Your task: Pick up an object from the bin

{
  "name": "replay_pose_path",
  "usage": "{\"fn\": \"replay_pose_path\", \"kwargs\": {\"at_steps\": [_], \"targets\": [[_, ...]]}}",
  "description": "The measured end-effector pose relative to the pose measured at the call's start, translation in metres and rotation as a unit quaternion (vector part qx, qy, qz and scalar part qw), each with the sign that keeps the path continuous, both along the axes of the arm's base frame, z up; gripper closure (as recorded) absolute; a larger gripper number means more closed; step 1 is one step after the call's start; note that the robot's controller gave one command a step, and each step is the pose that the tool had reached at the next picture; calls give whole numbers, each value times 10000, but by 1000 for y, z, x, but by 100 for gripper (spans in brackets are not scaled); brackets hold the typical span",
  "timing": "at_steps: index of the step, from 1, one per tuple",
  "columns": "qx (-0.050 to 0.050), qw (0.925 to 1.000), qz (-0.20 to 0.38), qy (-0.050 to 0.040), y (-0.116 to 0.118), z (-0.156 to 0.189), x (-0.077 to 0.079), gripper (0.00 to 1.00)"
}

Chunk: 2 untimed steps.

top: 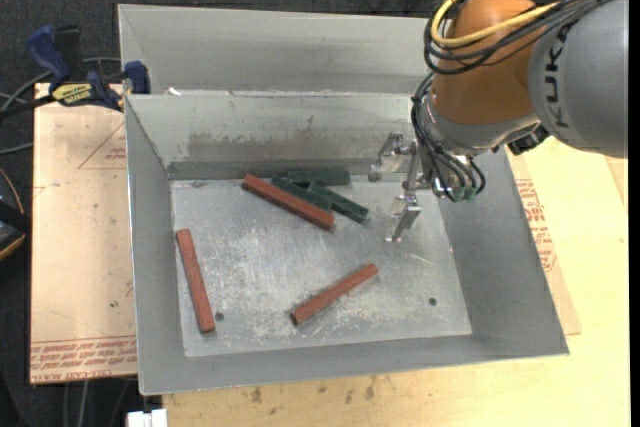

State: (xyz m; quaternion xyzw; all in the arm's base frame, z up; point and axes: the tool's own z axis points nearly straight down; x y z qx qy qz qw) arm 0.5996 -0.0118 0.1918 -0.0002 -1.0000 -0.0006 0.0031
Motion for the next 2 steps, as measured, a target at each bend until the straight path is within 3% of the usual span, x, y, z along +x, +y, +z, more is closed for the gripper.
{"fn": "replay_pose_path", "kwargs": {"at_steps": [1,2], "targets": [[-1,10000,0,-39,0,5,2,0],[2,9995,318,-51,30,-96,43,100]]}}
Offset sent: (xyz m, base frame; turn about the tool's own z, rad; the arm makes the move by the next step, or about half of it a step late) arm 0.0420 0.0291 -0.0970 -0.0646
